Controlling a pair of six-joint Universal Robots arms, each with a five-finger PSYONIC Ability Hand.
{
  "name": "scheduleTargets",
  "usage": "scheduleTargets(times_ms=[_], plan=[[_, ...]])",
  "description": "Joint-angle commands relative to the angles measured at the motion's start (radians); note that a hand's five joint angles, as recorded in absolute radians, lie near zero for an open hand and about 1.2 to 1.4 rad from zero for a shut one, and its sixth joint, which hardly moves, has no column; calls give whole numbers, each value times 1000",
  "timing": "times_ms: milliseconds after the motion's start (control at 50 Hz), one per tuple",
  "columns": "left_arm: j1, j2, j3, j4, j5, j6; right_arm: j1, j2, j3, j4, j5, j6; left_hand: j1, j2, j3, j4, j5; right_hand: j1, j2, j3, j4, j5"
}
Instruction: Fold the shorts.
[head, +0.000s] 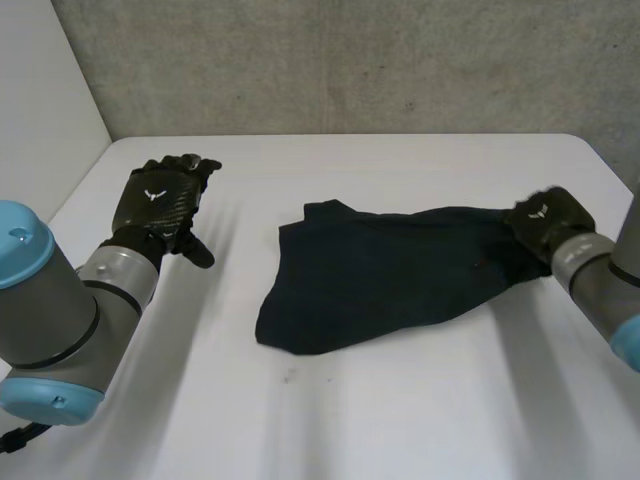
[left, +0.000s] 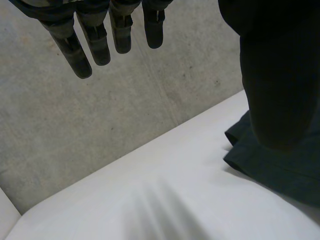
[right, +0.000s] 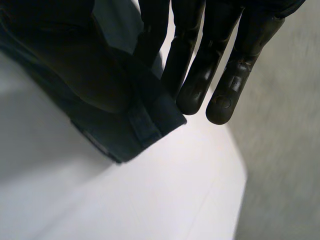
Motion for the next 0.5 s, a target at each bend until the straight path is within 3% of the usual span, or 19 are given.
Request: scheduleTargets(times_ms=[20, 120, 240, 260, 320, 360, 500], plan=[[-2, 4, 17, 5, -4, 0, 265, 70, -159, -50, -70, -54, -13, -21, -33, -23, -40, 446, 220, 222, 208, 260], [-8, 4, 55, 9, -9, 0, 426, 168, -222, -108, -263, -56, -13, -21, -33, -23, -40, 446, 220, 222, 208, 260], [-8, -1, 106, 9, -10, 2, 477, 247, -224, -113, -427, -19, -13, -21, -33, -23, -40, 446, 220, 222, 208, 260], [-8, -5, 115, 9, -12, 2, 477, 250, -225, -113, -432, -1, -13, -21, -33, -23, -40, 446, 220, 222, 208, 260], [-10, -19, 172, 5, -12, 2, 477, 226, -228, -113, -409, 154, -10, -18, -31, -20, -37, -617, -844, -841, -856, -804], [-16, -53, 218, 2, -12, 2, 465, 184, -230, -114, -371, 288, -10, -18, -31, -20, -37, -773, -1000, -997, -1012, -960], [-91, -182, 376, -41, -9, -40, 322, 60, -234, -123, -225, 700, 8, -1, -13, -3, -20, -775, -1002, -999, -1014, -962]])
